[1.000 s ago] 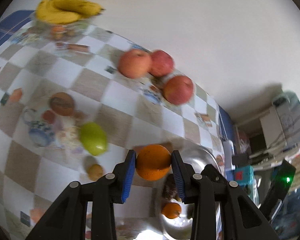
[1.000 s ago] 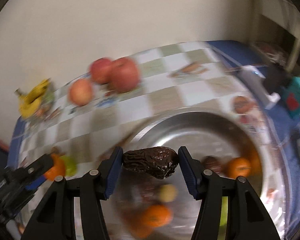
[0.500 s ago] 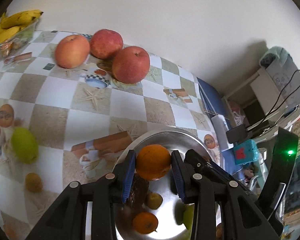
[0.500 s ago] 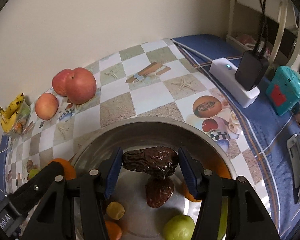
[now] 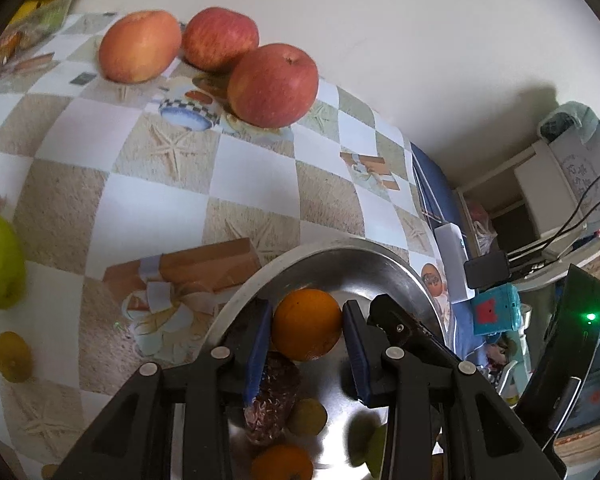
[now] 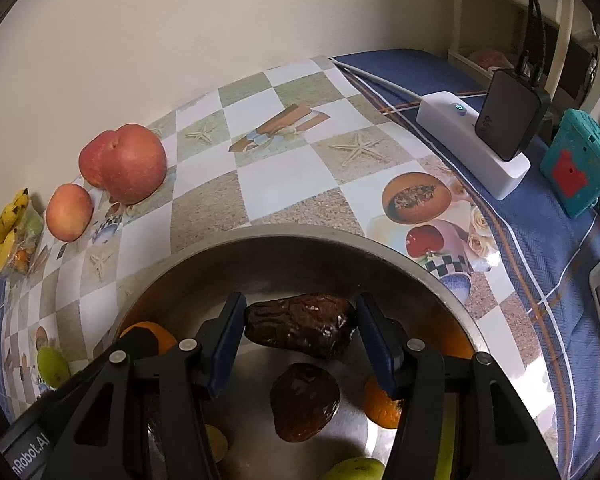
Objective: Organize fruits
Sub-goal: 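Carry the tangerine and date into the steel bowl and open both tools, then withdraw both open tools from the bowl back toward the fruit row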
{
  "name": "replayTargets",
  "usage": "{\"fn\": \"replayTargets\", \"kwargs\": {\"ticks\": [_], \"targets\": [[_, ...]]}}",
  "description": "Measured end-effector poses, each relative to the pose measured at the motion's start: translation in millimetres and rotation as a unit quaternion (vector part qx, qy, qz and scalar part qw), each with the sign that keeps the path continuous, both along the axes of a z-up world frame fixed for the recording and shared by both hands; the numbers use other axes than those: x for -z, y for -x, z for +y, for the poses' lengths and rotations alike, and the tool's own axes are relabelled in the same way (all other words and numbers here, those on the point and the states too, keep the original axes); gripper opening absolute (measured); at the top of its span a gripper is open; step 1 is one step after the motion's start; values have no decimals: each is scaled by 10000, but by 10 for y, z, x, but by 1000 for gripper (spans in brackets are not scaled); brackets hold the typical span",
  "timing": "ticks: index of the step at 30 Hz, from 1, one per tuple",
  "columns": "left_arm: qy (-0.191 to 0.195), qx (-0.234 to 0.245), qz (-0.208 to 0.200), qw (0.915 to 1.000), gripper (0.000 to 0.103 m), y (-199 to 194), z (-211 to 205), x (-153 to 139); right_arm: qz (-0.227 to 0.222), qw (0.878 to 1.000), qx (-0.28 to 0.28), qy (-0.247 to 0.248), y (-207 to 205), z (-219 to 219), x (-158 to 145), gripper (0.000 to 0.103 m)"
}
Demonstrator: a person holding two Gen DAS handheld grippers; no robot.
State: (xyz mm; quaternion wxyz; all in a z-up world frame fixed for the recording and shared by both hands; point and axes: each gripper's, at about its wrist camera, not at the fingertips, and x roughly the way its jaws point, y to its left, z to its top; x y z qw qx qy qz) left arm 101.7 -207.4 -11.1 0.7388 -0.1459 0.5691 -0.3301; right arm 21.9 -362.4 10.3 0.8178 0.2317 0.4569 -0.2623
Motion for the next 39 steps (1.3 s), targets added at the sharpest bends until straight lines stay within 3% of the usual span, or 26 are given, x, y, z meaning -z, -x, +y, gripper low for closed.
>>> {"fn": "replayTargets", "kwargs": {"ticks": [12, 16, 23, 32, 37, 39], "targets": [[-39, 0, 175, 9998, 41, -1, 18, -29, 108, 9999, 20, -44, -1, -6, 22, 59], [22, -46, 149, 9999, 47, 9, 97, -125, 114, 9999, -2, 19, 17, 19, -49, 61], [3, -82, 8, 10000, 48, 25, 283, -380, 91, 9997, -128, 180, 50, 167, -263, 62], [-690, -695, -375, 9945, 55, -128, 853, -555, 197, 9979, -506, 350, -72, 521, -358, 62], [-1166, -1292, -440, 9838, 70, -281, 1385, -543, 240, 9953, -814, 471, -204, 799, -385, 64], [-1509, -1552, -481, 9751, 74, -340, 1582, -541, 237, 9935, -969, 548, -263, 933, -409, 73]]}}
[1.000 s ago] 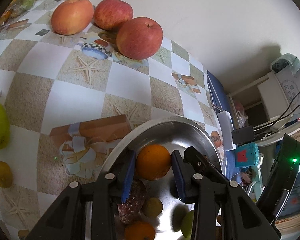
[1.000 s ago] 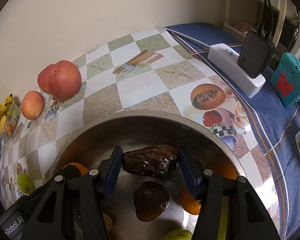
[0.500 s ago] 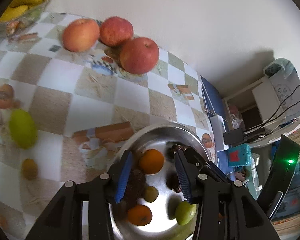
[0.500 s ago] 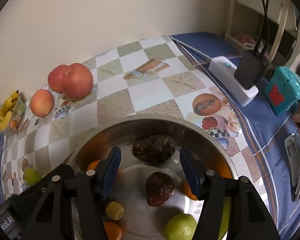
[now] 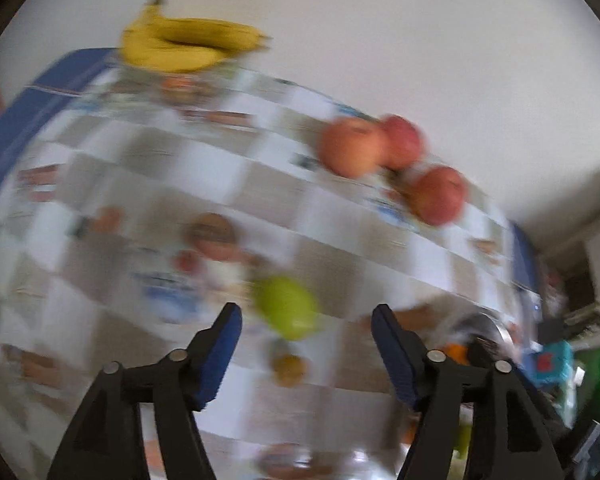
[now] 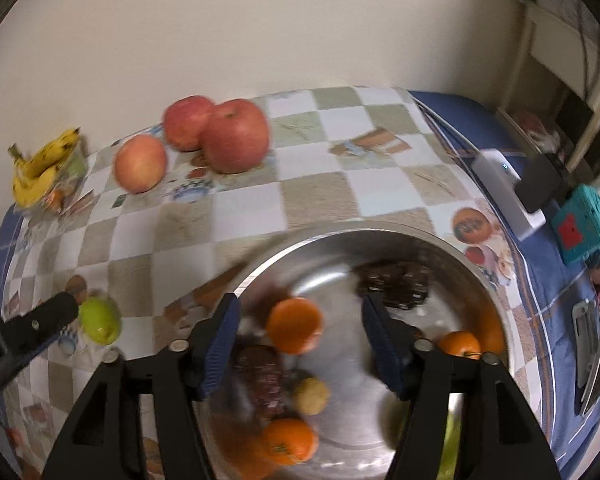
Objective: Organize fruits
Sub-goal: 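Withdraw both open tools from the bowl back toward the fruit row, then grasp a green pear with the left tool while the right tool grasps a yellow fruit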
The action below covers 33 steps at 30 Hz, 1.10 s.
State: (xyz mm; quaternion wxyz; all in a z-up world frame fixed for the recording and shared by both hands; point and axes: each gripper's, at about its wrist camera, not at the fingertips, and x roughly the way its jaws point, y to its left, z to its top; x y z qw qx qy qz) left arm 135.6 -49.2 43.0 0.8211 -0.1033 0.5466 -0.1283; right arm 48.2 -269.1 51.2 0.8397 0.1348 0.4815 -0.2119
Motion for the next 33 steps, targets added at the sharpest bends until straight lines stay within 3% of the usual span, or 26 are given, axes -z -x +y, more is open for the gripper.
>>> {"fn": "replayTargets", "kwargs": {"ticks": [2, 5, 6, 7, 14, 21, 23, 25, 33], "targets": [[-358, -155, -115, 9992, 78, -48, 175, -12, -18, 9999, -145, 43, -50, 128, -20, 76], [-780, -393, -274, 9958, 98, -103, 382, -17, -63, 9991, -407, 66, -121, 325, -29, 80], [-858, -461, -333, 9947, 103, -114, 442, -23, -85, 9989, -460, 74, -140, 372, -28, 91], [-905, -517, -379, 9938, 103, -126, 485, -28, -133, 9984, -540, 87, -164, 441, -29, 96], [-939, -751, -376, 9920, 103, -163, 738, -60, -185, 9931, -1160, 32, -316, 872, 16, 96], [-889, -712, 8, 9935, 103, -205, 731, 139, -177, 9862, -1609, -357, -395, 1188, 134, 95], [-852, -717, 102, 9937, 103, -212, 739, 198, -62, 9842, -1716, -422, -417, 1272, 223, 90], [-830, -721, 197, 9937, 103, -219, 743, 262, 63, 9822, -1809, -499, -437, 1325, 323, 72], [-677, -725, 482, 9939, 103, -244, 702, 429, 447, 9782, -1967, -495, -471, 1431, 599, 64]]}}
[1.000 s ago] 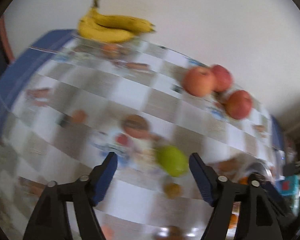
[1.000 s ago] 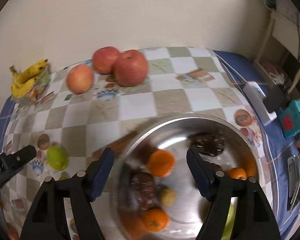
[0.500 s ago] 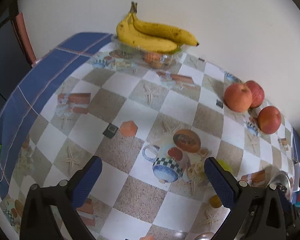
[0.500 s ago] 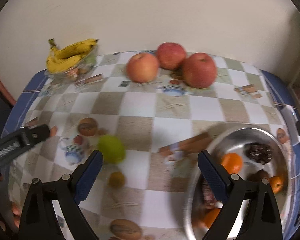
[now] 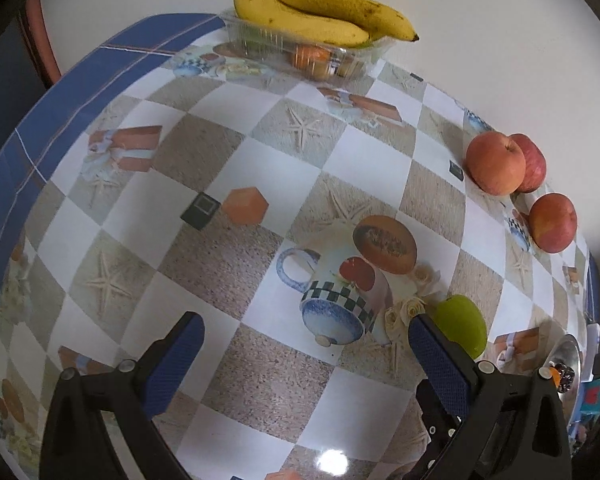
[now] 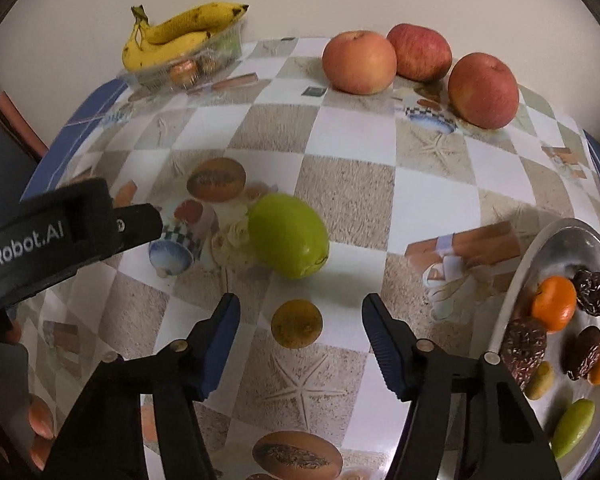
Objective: Organize fruits
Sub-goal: 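Grasp a green pear with the left tool while the right tool grasps a yellow fruit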
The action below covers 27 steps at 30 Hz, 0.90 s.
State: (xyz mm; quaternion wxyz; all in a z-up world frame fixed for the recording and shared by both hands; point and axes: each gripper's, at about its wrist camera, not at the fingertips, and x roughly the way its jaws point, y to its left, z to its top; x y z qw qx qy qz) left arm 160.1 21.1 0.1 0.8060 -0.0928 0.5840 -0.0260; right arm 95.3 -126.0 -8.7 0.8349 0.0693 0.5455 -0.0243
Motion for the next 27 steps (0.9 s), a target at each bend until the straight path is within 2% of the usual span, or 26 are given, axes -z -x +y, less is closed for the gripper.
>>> {"fn": "replayTargets", "kwargs": {"ticks": [3, 5, 7, 10, 13, 20, 23, 26, 27], "targets": [[185, -50, 47, 9998, 103, -16, -9, 7, 55, 10000, 8, 42, 2, -12, 31, 50], [314, -70, 63, 9995, 103, -22, -23, 7, 55, 10000, 29, 19, 10, -31, 36, 47], [359, -25, 76, 9993, 103, -28, -61, 15, 47, 10000, 14, -29, 4, -37, 37, 36], [467, 33, 133, 9988, 103, -36, -109, 39, 69, 9999, -30, -92, 3, -32, 46, 31], [634, 68, 166, 9978, 103, -52, -155, 55, 64, 9999, -36, -117, 6, -33, 54, 28], [966, 428, 96, 9944, 101, -44, -394, 69, 10, 9995, 279, -143, 40, -244, 34, 28], [1058, 616, 85, 9924, 94, -31, -549, 100, -18, 9989, 419, -191, 63, -358, 26, 28], [1092, 757, 104, 9911, 84, -27, -668, 141, -37, 9984, 520, -237, 85, -439, 20, 28], [1127, 792, 120, 9904, 77, -19, -704, 154, -39, 9983, 529, -248, 88, -454, 18, 28]]}}
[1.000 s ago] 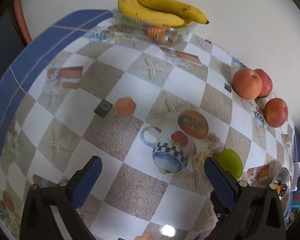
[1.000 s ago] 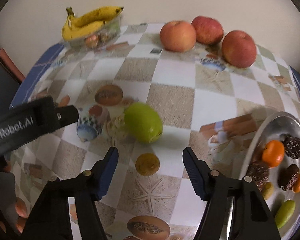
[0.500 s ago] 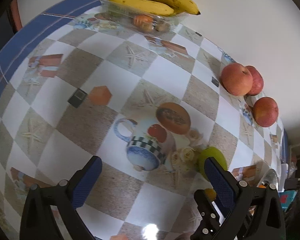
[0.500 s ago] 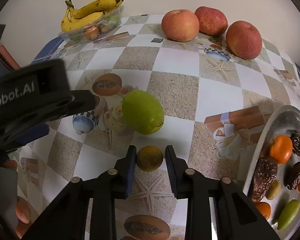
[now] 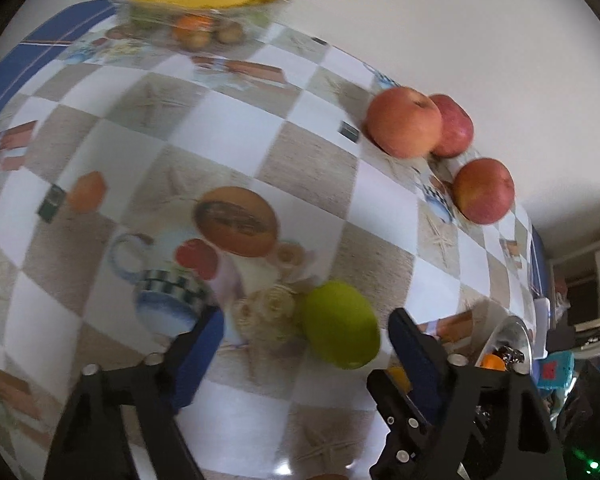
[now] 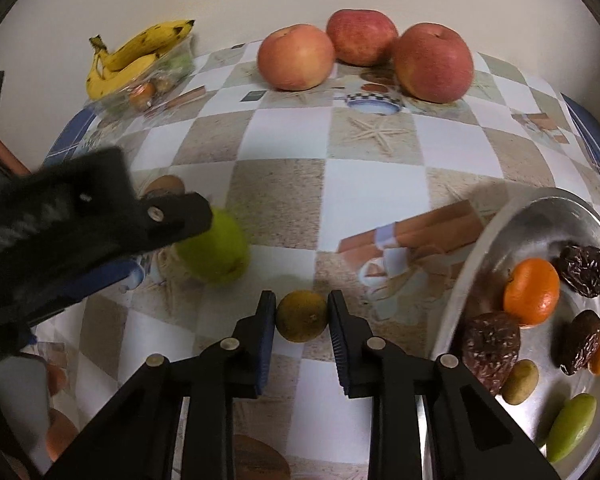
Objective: Organize fruits
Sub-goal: 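Grasp a green pear with the left tool while the right tool grasps a yellow fruit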
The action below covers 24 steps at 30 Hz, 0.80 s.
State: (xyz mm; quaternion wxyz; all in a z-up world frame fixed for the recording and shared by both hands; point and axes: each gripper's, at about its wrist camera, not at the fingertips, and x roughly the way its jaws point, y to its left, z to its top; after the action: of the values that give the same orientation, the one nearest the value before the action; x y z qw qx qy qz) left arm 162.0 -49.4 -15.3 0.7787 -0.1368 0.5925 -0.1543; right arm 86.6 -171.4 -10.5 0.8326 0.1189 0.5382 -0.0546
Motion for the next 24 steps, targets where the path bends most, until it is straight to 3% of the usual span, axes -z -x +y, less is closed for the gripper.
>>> {"fn": "replayTargets", "kwargs": {"ticks": [2, 4, 6, 13, 24], "targets": [[117, 55, 60, 9999, 69, -2, -44, 35, -9, 10000, 23, -14, 7, -26, -5, 28], [328, 99, 118, 9993, 52, -3, -58, 59, -15, 10000, 27, -23, 16, -35, -10, 28], [592, 95, 198, 9980, 45, 4, -57, 60, -16, 10000, 30, -27, 12, -40, -10, 28], [561, 58, 224, 9982, 45, 65, -7, 24, -27, 10000, 62, -44, 13, -45, -32, 28], [693, 1, 117, 9975, 45, 330, 74, -237, -287, 9995, 82, -40, 271, -11, -334, 28]]}}
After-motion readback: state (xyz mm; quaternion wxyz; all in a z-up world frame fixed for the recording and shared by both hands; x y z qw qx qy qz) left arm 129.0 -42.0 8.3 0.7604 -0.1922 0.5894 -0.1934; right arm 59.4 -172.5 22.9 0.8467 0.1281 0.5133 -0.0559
